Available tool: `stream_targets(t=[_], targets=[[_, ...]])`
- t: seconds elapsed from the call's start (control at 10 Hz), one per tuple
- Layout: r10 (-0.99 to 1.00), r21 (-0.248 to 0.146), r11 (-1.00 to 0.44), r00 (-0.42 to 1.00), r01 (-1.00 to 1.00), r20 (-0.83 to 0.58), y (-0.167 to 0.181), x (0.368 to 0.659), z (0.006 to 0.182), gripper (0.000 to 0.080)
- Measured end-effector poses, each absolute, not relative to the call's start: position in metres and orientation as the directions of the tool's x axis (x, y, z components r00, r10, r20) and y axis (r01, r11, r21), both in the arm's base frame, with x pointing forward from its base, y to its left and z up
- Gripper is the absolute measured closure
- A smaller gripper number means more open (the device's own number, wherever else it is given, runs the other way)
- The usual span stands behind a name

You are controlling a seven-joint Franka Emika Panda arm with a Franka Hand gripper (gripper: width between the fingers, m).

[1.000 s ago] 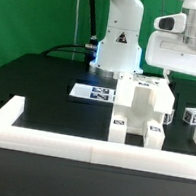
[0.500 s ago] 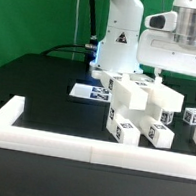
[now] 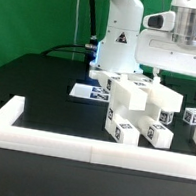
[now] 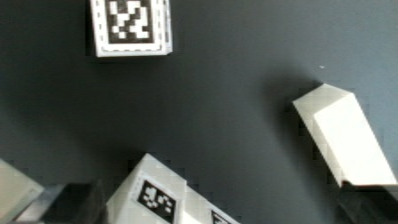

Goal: Assemble chair

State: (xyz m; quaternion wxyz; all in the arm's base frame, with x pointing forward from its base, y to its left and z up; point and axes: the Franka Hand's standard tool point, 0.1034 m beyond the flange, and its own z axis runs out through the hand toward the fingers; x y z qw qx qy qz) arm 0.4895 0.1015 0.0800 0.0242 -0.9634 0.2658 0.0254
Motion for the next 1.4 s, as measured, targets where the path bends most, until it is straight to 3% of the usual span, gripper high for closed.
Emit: stream_targets(t=[0.5,1.1,1.4], targets=[[-0.529,-0.036,-0.846,0.846,-0.532,-0.062,0.135,0.474,0.081,0.0151],[-0.558,-0.033,-0.828,0.828,-0.56,-0.059,0.141,0.468,0.075,0.0151],[-0.603,-0.032,-0.797,0.797,-0.603,-0.023,0.174,0.438,0.063,0.0151]])
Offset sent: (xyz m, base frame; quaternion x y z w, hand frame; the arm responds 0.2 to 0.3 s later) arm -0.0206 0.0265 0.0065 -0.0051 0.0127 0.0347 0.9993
